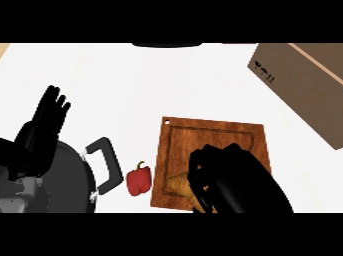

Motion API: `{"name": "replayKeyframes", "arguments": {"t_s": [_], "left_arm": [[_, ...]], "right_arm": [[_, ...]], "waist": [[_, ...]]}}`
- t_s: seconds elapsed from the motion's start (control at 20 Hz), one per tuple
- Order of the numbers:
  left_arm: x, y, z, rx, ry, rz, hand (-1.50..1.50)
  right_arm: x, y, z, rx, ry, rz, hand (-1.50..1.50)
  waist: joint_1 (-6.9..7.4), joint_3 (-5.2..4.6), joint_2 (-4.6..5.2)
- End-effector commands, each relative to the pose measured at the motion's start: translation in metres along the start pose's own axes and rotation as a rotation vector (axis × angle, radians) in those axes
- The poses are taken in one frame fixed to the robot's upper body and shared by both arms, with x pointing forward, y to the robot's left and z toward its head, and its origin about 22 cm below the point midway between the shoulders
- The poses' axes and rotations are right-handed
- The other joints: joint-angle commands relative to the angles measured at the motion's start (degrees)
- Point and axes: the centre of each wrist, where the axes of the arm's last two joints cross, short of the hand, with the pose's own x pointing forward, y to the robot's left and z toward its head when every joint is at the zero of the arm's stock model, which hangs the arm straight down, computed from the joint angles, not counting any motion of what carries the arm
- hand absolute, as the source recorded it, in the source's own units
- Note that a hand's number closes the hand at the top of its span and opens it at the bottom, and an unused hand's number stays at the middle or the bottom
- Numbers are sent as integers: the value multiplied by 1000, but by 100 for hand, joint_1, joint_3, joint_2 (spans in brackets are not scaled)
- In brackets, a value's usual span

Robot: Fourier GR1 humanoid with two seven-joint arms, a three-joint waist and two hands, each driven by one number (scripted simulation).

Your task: Pick the croissant from the cutting board and place it in the cardboard box

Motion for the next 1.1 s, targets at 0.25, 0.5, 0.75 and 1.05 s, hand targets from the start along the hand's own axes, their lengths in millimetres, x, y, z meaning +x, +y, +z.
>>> {"name": "replayKeyframes", "arguments": {"t_s": [0.25,0.5,0.75,1.05], "left_arm": [[3,-3,-4,-17,4,9,0],[-7,5,-6,1,-10,-11,0],[11,-13,4,-14,-4,6,0],[5,-26,-8,-30,0,13,0]], "right_arm": [[-35,-77,-5,-326,240,-88,150],[-69,-111,-11,-356,345,-93,150],[-113,-126,-13,-350,413,-83,150],[-177,-119,-44,-413,487,26,150]], "waist": [[37,-4,29],[30,-5,24],[44,-1,15],[103,1,60]]}}
